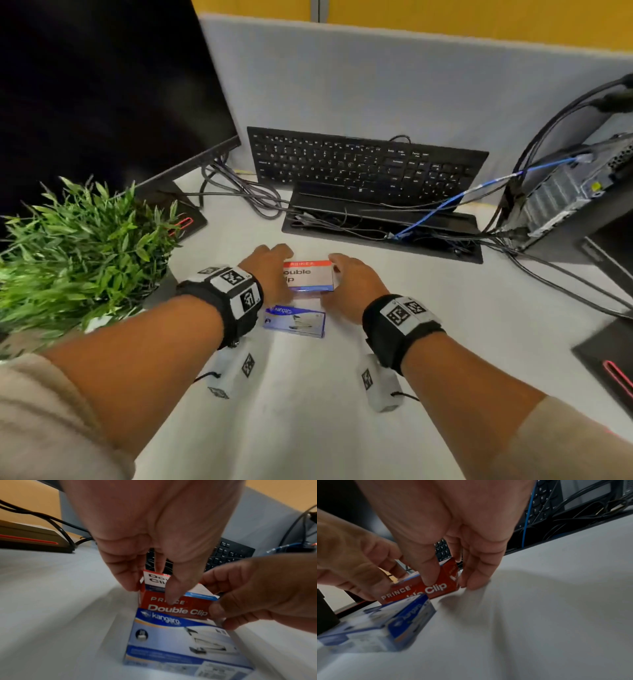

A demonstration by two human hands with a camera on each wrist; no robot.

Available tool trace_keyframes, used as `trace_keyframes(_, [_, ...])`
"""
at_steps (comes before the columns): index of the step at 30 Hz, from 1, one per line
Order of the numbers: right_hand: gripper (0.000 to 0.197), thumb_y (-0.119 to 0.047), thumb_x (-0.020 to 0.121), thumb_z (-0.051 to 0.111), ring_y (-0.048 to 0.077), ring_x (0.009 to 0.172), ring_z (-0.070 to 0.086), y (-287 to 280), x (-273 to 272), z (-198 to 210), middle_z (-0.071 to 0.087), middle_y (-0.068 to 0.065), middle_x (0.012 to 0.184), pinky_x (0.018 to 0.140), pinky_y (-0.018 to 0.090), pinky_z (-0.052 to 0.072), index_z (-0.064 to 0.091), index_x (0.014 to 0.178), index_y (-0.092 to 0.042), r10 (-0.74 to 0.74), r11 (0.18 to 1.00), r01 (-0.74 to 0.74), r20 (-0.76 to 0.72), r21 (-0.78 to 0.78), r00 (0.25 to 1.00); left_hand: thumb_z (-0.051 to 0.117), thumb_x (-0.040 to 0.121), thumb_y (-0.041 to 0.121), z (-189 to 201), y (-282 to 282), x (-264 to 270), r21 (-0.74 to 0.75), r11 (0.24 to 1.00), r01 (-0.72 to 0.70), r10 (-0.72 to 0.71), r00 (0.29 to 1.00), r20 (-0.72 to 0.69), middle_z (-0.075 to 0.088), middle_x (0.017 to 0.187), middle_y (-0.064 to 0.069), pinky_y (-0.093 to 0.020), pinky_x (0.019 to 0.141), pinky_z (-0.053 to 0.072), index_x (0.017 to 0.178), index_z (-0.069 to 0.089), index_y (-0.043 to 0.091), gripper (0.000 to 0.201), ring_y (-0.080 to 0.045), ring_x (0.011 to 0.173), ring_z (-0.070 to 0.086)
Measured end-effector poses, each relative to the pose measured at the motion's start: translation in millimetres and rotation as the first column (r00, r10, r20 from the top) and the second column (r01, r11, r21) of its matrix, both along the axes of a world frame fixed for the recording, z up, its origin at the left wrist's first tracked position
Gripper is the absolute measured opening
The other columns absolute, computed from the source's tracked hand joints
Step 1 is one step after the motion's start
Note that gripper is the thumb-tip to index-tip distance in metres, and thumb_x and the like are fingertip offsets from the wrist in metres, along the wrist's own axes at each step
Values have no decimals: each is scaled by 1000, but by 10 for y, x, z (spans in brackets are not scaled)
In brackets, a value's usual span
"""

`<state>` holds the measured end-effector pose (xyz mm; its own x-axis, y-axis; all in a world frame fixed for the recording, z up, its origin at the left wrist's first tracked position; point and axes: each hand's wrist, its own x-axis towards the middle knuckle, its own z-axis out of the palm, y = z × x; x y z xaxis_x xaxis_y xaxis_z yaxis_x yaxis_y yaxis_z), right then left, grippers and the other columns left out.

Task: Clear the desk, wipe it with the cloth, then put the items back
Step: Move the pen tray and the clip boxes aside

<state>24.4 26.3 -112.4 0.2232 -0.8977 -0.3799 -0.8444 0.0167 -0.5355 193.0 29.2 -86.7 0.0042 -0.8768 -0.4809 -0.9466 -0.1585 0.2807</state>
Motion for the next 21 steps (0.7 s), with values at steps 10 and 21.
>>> trace_keyframes(10, [47, -23, 77, 76, 11, 93, 59, -80, -63, -2, 59, -10, 105, 74, 20, 50, 49, 115, -29, -57, 997, 65, 202, -35, 978, 78, 72, 19, 20, 14, 86, -102, 993, 66, -73, 995, -63, 52, 115, -2, -26, 80, 48, 124, 47, 26, 61, -18, 97, 56])
trace_keyframes(21, [21, -17, 92, 62, 24, 94, 70, 189, -55, 376, 66, 9, 109, 71, 37, 62, 59, 113, -21, -330, 943, 210, 644, 259, 690, 77, 71, 11, 265, 376, 105, 69, 915, -396, 372, 768, -521, 66, 111, -3, -40, 87, 59, 128, 42, 25, 69, -21, 99, 67])
